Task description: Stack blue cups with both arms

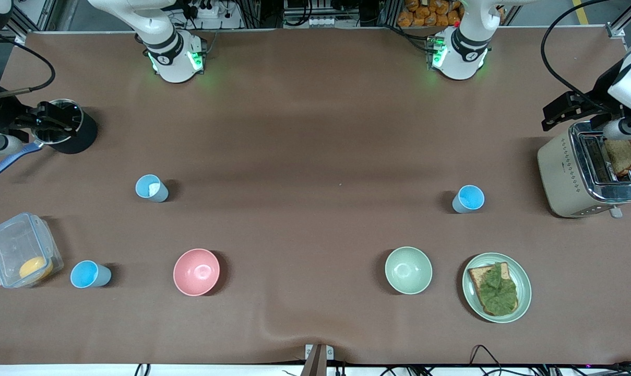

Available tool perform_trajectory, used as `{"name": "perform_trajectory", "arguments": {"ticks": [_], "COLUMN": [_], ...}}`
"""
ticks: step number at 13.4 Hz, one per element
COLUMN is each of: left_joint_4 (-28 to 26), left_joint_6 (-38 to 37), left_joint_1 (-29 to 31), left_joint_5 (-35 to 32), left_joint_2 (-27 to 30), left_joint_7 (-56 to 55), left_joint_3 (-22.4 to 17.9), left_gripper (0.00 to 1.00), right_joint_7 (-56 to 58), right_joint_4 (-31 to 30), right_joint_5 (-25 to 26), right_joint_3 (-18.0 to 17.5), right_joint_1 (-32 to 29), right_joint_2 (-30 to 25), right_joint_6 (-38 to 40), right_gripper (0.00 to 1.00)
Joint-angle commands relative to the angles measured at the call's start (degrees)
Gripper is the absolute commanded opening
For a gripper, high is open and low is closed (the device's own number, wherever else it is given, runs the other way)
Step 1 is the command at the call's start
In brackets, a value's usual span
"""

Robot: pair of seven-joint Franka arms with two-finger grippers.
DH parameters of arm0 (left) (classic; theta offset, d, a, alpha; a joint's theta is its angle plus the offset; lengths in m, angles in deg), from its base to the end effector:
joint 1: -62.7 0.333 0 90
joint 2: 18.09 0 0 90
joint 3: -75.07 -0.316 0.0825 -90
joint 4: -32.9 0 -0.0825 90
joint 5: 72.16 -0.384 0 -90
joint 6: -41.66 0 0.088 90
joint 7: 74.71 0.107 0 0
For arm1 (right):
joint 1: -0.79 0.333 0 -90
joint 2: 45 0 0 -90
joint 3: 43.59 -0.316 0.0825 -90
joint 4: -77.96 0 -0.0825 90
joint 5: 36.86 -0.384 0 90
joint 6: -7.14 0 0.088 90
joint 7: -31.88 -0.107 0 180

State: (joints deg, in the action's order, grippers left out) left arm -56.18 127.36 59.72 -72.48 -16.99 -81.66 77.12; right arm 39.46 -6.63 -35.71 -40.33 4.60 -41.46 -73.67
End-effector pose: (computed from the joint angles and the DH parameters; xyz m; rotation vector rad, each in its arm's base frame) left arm 0.5389 -0.0470 0.6361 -3.1302 -0.0530 0.0610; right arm 0.5566 0.0040 0.6210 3.1119 0.2179 -0.2013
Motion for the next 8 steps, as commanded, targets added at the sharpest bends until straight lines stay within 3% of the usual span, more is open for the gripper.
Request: {"name": "perform_trajectory", "arguments": {"ticks": [1,8], "left_joint_4": [0.14,-0.12], "left_joint_6": [-0.01,0.34], "left_joint_1": [-0.18,0.08], "left_joint_5": [1.12,1.03], "left_joint_2": [-0.13,-3.02], "left_joint_7": [0.19,0.71], "left_joint_3": [-0.21,-0.21], "left_gripper": [1.0,1.0], "right_joint_7": [-0.63,-0.54], "right_joint_4": [0.3,0.22], "right_joint_5": [0.96,0.95], "right_joint_3": [0.08,0.08], "right_joint_1": [-0.11,-0.11], "right_joint_2": [-0.29,-0.29], "right_joint_6": [0.83,0.92], "right_gripper": [1.0,1.0]}}
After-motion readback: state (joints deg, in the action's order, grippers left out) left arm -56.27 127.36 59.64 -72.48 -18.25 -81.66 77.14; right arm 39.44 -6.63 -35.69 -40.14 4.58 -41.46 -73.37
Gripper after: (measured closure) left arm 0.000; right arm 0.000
